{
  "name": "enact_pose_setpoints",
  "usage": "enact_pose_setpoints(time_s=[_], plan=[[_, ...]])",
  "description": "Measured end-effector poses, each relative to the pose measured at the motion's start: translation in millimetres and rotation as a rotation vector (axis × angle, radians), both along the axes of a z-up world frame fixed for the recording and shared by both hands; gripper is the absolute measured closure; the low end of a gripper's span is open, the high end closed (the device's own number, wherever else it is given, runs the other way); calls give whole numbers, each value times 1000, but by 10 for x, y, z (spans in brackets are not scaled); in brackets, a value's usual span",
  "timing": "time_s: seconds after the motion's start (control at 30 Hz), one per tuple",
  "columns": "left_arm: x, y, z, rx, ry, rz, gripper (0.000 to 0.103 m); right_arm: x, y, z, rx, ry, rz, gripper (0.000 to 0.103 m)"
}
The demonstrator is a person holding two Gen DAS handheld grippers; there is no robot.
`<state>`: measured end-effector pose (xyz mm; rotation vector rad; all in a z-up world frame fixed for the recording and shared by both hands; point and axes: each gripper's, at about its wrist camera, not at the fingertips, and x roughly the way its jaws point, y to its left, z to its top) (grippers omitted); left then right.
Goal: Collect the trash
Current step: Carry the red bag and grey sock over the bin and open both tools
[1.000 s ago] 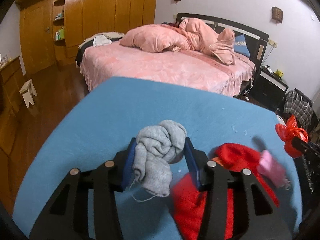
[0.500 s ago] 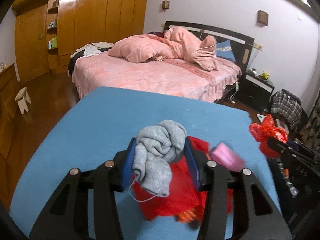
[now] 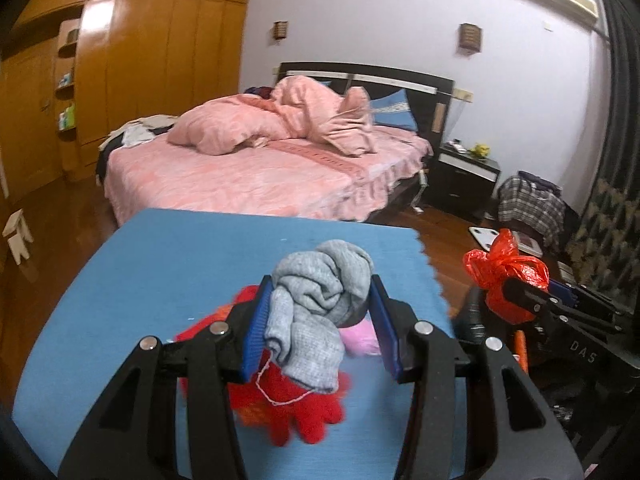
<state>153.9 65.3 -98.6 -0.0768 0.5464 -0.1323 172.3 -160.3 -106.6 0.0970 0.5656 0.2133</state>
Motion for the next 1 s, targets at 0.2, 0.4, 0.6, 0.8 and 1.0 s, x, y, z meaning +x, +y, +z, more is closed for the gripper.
enact_pose_setpoints(time_s=[0.2, 0.4, 0.6, 0.8, 1.0], plan=[[-63, -438, 14, -11, -9, -84, 57, -219, -467, 29, 0, -6, -84, 66], [-124, -872, 17, -20, -18, -167, 57, -378, -865, 10, -15, -1, -162, 66], [-121, -1271, -19, -34, -19, -234, 57, -514, -1237, -13, -39, 11, -226, 66], [-75, -1615, -61, -41, -9, -292, 57, -618, -1593, -19, -48, 13, -283, 66], [-53, -1920, -96, -51, 3, -352, 57, -653, -1818, -39, -52, 18, -320, 66]])
